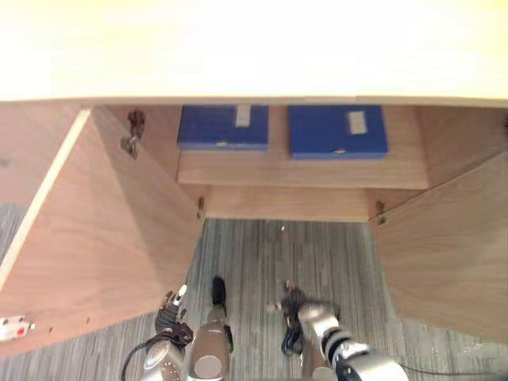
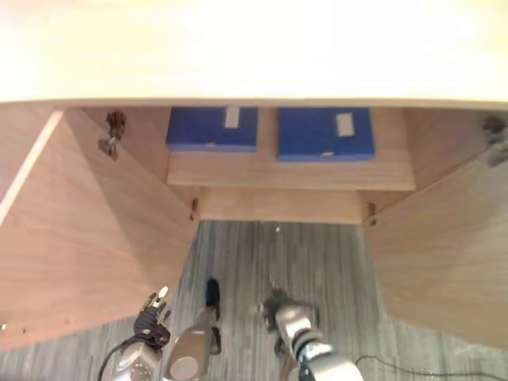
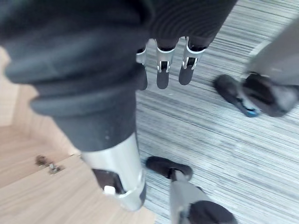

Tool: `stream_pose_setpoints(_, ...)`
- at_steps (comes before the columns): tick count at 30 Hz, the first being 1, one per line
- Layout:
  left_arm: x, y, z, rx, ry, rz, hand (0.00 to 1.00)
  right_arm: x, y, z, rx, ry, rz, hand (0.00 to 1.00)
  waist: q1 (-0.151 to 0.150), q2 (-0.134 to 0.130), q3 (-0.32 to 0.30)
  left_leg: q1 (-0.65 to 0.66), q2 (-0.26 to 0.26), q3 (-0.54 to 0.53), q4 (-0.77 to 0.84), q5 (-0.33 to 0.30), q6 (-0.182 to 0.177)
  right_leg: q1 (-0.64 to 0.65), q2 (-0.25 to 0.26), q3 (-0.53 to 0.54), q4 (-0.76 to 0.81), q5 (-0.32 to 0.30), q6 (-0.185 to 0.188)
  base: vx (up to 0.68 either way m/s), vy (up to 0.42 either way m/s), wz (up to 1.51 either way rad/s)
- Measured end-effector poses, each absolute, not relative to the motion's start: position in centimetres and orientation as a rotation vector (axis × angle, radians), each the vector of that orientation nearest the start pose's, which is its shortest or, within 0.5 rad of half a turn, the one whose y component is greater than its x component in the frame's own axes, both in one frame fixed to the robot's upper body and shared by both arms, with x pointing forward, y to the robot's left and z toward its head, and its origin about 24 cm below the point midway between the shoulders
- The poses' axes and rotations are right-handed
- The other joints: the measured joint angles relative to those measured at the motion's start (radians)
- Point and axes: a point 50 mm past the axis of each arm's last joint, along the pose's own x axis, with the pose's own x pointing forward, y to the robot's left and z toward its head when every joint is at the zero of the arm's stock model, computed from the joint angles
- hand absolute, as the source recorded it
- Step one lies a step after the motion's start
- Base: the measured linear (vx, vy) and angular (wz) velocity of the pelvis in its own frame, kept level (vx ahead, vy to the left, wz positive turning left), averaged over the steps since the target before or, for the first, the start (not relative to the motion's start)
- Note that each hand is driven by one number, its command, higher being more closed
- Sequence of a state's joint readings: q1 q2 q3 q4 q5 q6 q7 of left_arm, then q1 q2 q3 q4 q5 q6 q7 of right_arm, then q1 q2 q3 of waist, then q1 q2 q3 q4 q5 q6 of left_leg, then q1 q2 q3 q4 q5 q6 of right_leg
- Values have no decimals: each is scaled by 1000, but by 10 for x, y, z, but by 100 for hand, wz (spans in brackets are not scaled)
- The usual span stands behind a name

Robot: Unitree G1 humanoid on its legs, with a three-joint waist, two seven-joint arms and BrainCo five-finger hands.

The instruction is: Walk over to the cabinet, pick up the folder, carry it to the office cabinet, place the folder inside the office cabinet, then close the office cabinet door

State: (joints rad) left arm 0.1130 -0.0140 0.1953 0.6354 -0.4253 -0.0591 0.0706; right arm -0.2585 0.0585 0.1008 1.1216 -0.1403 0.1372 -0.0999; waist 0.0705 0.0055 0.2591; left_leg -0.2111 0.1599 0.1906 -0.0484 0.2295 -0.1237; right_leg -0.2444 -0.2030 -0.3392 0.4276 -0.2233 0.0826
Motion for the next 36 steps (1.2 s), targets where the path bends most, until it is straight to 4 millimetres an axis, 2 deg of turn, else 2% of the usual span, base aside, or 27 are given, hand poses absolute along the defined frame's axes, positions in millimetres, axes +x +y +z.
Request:
stream_pose_setpoints(1, 156, 187, -119, -436, 692, 444, 0, 181, -118, -140, -209, 1025, 97, 0, -6, -10, -23, 29, 3, 12, -1, -11, -4, 30, 4, 0, -20, 6, 7, 128, 29, -23)
stream_pose_setpoints(3, 150, 180, -127, -390, 750, 418, 0, 164, -130, -146, -137, 1047, 13, 0, -23, -23, -58, 72, 3, 26, -5, -25, -4, 76, 14, 2, -62, 18, 11, 109, 49, -23)
stream_pose_setpoints(5, 143, 176, -135, -325, 812, 389, 0, 144, -146, -154, -21, 1089, -118, 0, -32, -26, -119, 129, 5, 50, -37, -28, -5, 131, 33, 19, -129, 43, 15, 95, 63, -29)
stream_pose_setpoints(8, 134, 176, -142, -274, 866, 388, 0, 132, -159, -157, 104, 1091, -278, 0, -42, -21, -147, 181, 10, 95, -37, -48, -5, 190, 53, 60, -211, 86, 17, 62, 66, -43)
stream_pose_setpoints(13, 120, 184, -149, -200, 929, 396, 0, 123, -168, -156, 58, 1047, -339, 0, -63, -23, -182, 232, 19, 146, -38, -69, -8, 247, 86, 123, -322, 150, 14, -11, 18, -43)
stream_pose_setpoints(19, 109, 192, -154, -143, 978, 382, 0, 109, -182, -159, -8, 1081, -346, 0, -67, -21, -193, 282, 9, 135, -38, -79, -7, 314, 86, 128, -367, 169, 15, -12, 12, -1)
stream_pose_setpoints(23, 89, 200, -159, -105, 1040, 389, 0, 98, -186, -162, -10, 1113, -360, 0, -70, -22, -195, 327, -1, 130, -38, -90, -7, 360, 80, 139, -379, 173, 14, -18, 20, -5)
stream_pose_setpoints(27, 88, 200, -160, -106, 1045, 390, 0, 90, -187, -164, 40, 1120, -408, 0, -70, -21, -197, 342, -9, 127, -37, -106, -8, 367, 76, 157, -389, 179, 9, -38, 39, -15)
stream_pose_setpoints(30, 88, 201, -160, -108, 1046, 399, 0, 86, -189, -164, 97, 1116, -464, 0, -73, -22, -193, 324, -5, 127, 46, -168, 1, 372, 72, 184, -399, 186, 3, -15, 33, -29)
stream_pose_setpoints(31, 88, 201, -160, -111, 1045, 406, 0, 82, -192, -164, 137, 1114, -511, 0, -73, -20, -190, 284, 12, 123, 156, -233, 0, 374, 74, 202, -402, 189, 1, 11, 12, -52)
stream_pose_setpoints(32, 87, 201, -160, -126, 1042, 424, 0, 78, -196, -165, 173, 1115, -556, 0, -68, -9, -191, 244, 36, 99, 274, -300, -1, 374, 89, 226, -403, 195, 3, 15, 10, -57)
stream_pose_setpoints(34, 87, 198, -161, -142, 1042, 439, 0, 74, -201, -164, 229, 1102, -627, 0, -66, 12, -188, 204, 39, 10, 380, -372, 6, 371, 109, 267, -406, 198, 0, 20, 45, -59)
stream_pose_setpoints(35, 89, 196, -160, -155, 1037, 451, 0, 74, -202, -164, 248, 1089, -651, 0, -66, 16, -184, 192, 33, -53, 406, -399, 2, 363, 118, 289, -407, 202, 6, 24, 63, -52)
stream_pose_setpoints(36, 91, 196, -160, -156, 1032, 454, 0, 75, -202, -164, 254, 1084, -657, 0, -65, 16, -179, 192, 30, -69, 411, -407, 1, 361, 119, 297, -407, 204, 8, 29, 85, -42)
